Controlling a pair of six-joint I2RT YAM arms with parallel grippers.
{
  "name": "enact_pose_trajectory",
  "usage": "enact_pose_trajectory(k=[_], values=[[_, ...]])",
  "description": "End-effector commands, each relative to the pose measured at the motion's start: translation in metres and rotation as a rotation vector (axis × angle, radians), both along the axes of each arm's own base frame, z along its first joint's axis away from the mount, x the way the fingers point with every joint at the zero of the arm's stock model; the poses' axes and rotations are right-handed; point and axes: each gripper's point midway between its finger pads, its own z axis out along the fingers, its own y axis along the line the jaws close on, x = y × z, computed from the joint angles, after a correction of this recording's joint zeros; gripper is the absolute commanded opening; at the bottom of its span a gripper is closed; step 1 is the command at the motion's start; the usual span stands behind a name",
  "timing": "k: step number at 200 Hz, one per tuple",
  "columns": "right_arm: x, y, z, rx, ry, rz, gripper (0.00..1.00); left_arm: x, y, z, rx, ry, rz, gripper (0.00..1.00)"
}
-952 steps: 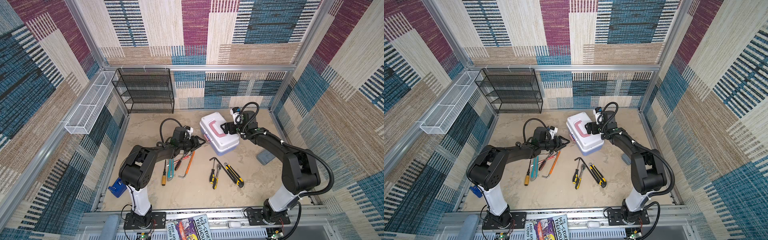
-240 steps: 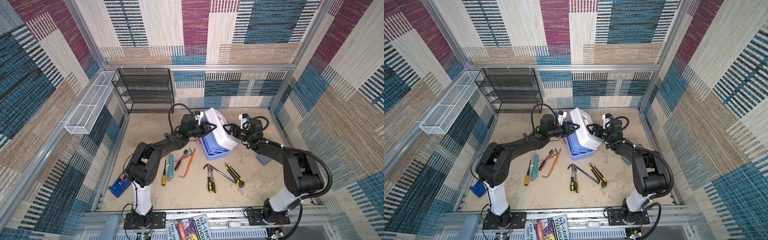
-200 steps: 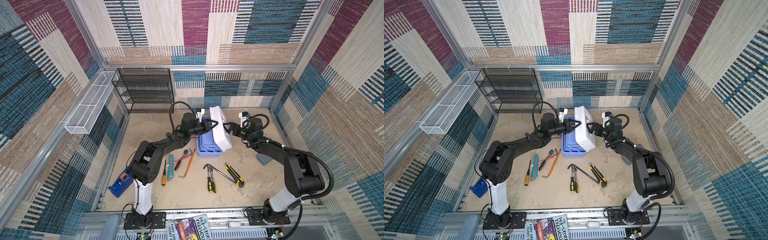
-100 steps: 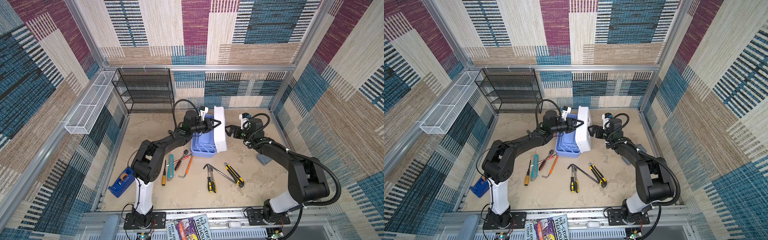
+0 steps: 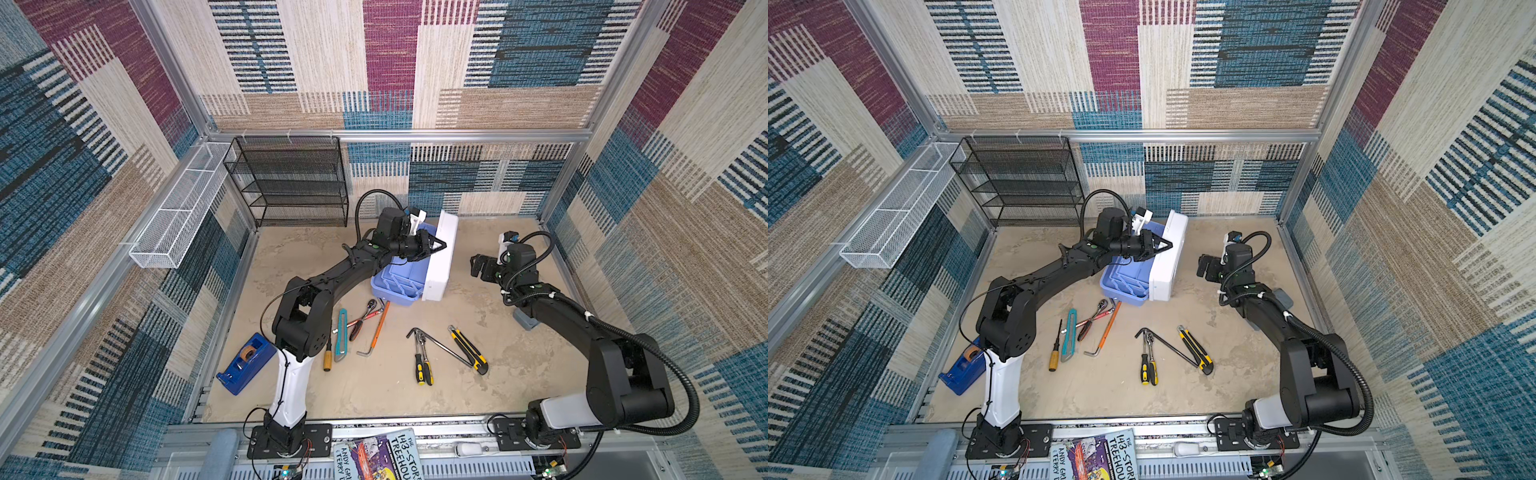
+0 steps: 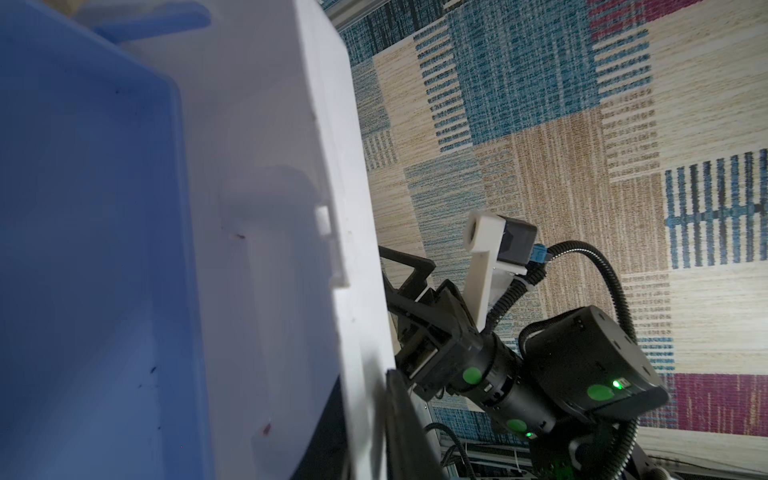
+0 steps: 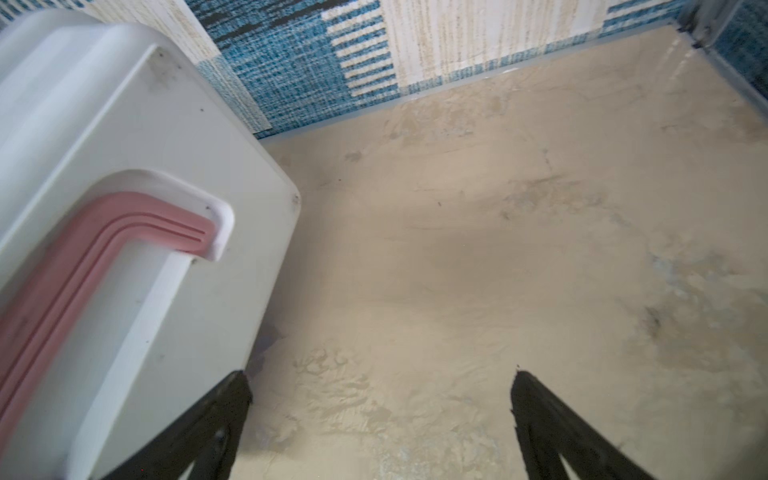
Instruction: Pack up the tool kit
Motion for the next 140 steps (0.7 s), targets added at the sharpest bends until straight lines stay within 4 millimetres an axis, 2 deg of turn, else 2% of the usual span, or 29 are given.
enact_pose_trajectory(k=[1, 42, 78, 140], values=[[-0.001, -0.017, 0.002, -0.055, -0.022, -0.067, 1.00, 0.006, 0.000, -0.012, 0.089, -0.081, -0.010, 0.17], [-0.008, -0.023, -0.008, -0.072, -0.005, -0.079, 1.00, 0.010, -0.012, -0.016, 0.129, -0.076, -0.035, 0.17], [-0.013, -0.025, -0.012, -0.072, -0.005, -0.071, 1.00, 0.009, -0.019, -0.007, 0.142, -0.090, -0.049, 0.17], [-0.016, -0.028, -0.010, -0.058, -0.018, -0.070, 1.00, 0.006, -0.013, 0.007, 0.242, -0.134, -0.046, 0.17]])
